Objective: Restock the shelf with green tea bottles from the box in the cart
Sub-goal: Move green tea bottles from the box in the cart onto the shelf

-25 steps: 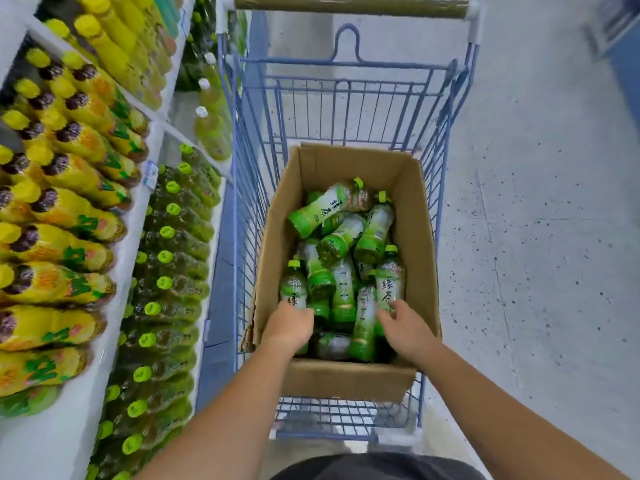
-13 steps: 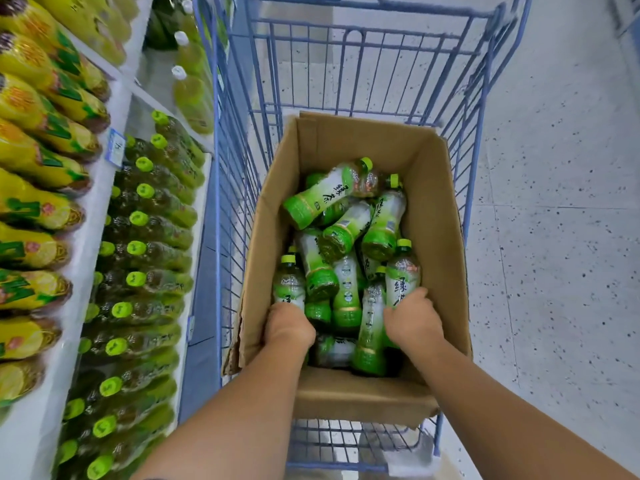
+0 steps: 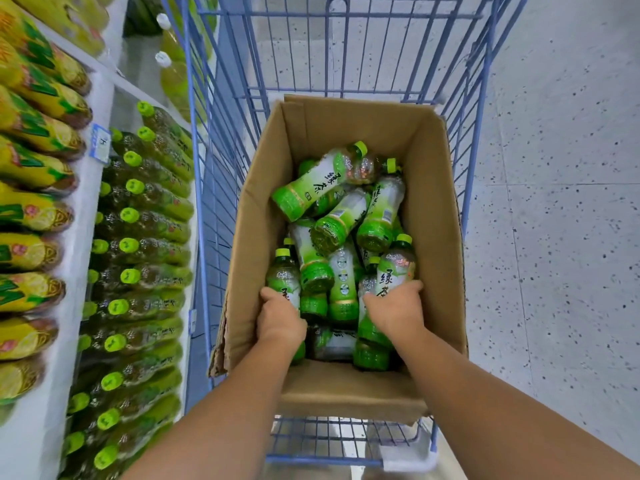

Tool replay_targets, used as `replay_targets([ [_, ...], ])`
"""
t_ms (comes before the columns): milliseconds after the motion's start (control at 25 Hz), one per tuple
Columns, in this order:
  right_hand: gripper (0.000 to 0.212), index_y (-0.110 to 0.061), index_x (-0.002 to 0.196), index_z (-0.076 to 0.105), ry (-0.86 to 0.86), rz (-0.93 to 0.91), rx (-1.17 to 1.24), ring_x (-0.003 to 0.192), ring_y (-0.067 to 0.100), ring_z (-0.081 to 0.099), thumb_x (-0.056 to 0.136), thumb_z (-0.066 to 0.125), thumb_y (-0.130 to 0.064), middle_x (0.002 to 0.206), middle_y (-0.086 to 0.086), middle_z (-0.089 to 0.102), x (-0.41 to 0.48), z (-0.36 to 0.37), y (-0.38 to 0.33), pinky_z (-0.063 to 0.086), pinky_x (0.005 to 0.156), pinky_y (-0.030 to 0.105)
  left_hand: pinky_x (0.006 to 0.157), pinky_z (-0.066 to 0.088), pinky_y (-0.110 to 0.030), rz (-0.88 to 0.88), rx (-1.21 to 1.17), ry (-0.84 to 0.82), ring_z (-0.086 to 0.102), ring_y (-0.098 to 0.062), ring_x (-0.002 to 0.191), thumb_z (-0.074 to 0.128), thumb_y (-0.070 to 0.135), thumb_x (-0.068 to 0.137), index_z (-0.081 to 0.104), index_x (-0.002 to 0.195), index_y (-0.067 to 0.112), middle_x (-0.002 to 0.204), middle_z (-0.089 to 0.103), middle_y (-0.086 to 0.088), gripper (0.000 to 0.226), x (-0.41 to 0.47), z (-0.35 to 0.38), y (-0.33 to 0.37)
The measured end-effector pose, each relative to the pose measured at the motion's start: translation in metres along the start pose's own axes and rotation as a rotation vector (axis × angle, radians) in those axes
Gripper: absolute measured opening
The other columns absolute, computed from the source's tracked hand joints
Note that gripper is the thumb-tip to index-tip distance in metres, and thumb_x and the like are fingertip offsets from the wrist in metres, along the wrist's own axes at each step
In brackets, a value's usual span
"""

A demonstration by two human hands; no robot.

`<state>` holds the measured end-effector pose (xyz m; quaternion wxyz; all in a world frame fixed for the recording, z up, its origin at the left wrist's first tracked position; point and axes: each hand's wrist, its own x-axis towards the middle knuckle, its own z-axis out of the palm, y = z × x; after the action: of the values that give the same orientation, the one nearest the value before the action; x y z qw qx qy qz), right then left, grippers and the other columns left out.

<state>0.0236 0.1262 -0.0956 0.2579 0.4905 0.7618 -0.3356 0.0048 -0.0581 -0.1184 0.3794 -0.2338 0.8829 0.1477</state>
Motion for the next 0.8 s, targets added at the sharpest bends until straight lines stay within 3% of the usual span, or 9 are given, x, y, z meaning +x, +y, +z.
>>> replay_targets([
  [80,0.081,0.002,0.135,0.03,-0.052,0.061,0.125,0.118,0.037,0.059,0.08,0.082,-0.026,0.122,0.017,0.056,0.004,-0.001,0.006,0.051,0.09,0.038,0.088,0.051,-0.04,-0.009,0.002,-0.03,0.063,-0.037,0.116,0.083,0.021,0.078,0.028,0.12,0.007,0.127,0.062,-0.017,0.071,-0.002,-0.009,0.003],
  [160,0.08,0.0,0.13,0.044,-0.105,0.107,0.206,0.108,0.034,0.064,0.068,0.087,-0.027,0.115,0.009,0.061,0.005,-0.001,0.011,0.054,0.087,0.036,0.091,0.051,-0.038,-0.044,-0.021,-0.085,0.062,-0.035,0.118,0.085,0.031,0.075,0.036,0.127,0.002,0.13,0.061,-0.016,0.077,-0.002,-0.016,0.007],
  [240,0.07,-0.005,0.117,0.06,-0.143,0.147,0.319,0.093,0.031,0.07,0.055,0.085,-0.024,0.107,0.011,0.071,0.004,-0.001,0.015,0.06,0.086,0.045,0.089,0.055,-0.035,-0.025,-0.04,-0.146,0.065,-0.032,0.111,0.08,0.037,0.075,0.056,0.124,0.003,0.123,0.066,-0.013,0.064,-0.007,-0.022,0.007],
  [320,0.056,-0.007,0.11,0.063,-0.196,0.188,0.428,0.088,0.032,0.071,0.058,0.085,-0.014,0.1,0.013,0.072,-0.001,-0.003,0.017,0.061,0.083,0.049,0.077,0.054,-0.033,-0.015,-0.137,-0.167,0.067,-0.03,0.1,0.076,0.038,0.077,0.066,0.113,0.008,0.113,0.069,-0.01,0.048,-0.015,-0.025,0.005],
  [400,0.061,-0.008,0.112,0.059,-0.248,0.208,0.457,0.089,0.033,0.071,0.057,0.085,-0.014,0.101,0.014,0.069,-0.014,-0.006,0.019,0.061,0.082,0.05,0.072,0.052,-0.031,-0.04,-0.285,-0.179,0.066,-0.028,0.092,0.073,0.039,0.075,0.067,0.107,0.011,0.107,0.07,-0.008,0.042,-0.024,-0.029,-0.001],
  [480,0.07,-0.011,0.114,0.055,-0.262,0.188,0.446,0.09,0.033,0.07,0.05,0.083,-0.021,0.103,0.013,0.068,-0.025,-0.004,0.023,0.061,0.082,0.052,0.082,0.056,-0.036,-0.063,-0.439,-0.186,0.065,-0.028,0.092,0.073,0.037,0.077,0.063,0.102,0.014,0.102,0.069,-0.007,0.035,-0.033,-0.035,-0.007],
  [560,0.064,-0.012,0.115,0.054,-0.274,0.148,0.439,0.091,0.033,0.07,0.058,0.084,-0.02,0.104,0.013,0.067,-0.034,-0.004,0.024,0.061,0.083,0.053,0.089,0.057,-0.043,-0.05,-0.534,-0.205,0.066,-0.027,0.094,0.074,0.033,0.077,0.06,0.104,0.016,0.102,0.068,-0.007,0.035,-0.041,-0.045,-0.013],
  [640,0.059,-0.012,0.114,0.056,-0.298,0.1,0.442,0.091,0.032,0.07,0.062,0.083,-0.019,0.104,0.013,0.068,-0.041,-0.008,0.02,0.061,0.081,0.052,0.085,0.059,-0.042,0.022,-0.593,-0.24,0.069,-0.026,0.093,0.075,0.025,0.078,0.063,0.108,0.017,0.104,0.071,-0.008,0.034,-0.05,-0.056,-0.017],
  [800,0.052,-0.015,0.108,0.063,-0.337,-0.042,0.39,0.09,0.031,0.072,0.058,0.079,-0.021,0.101,0.013,0.072,-0.064,-0.019,0.009,0.062,0.081,0.051,0.081,0.062,-0.041,0.15,-0.64,-0.291,0.072,-0.02,0.092,0.083,0.021,0.068,0.059,0.12,0.015,0.104,0.074,-0.003,0.058,-0.071,-0.073,-0.02],
])
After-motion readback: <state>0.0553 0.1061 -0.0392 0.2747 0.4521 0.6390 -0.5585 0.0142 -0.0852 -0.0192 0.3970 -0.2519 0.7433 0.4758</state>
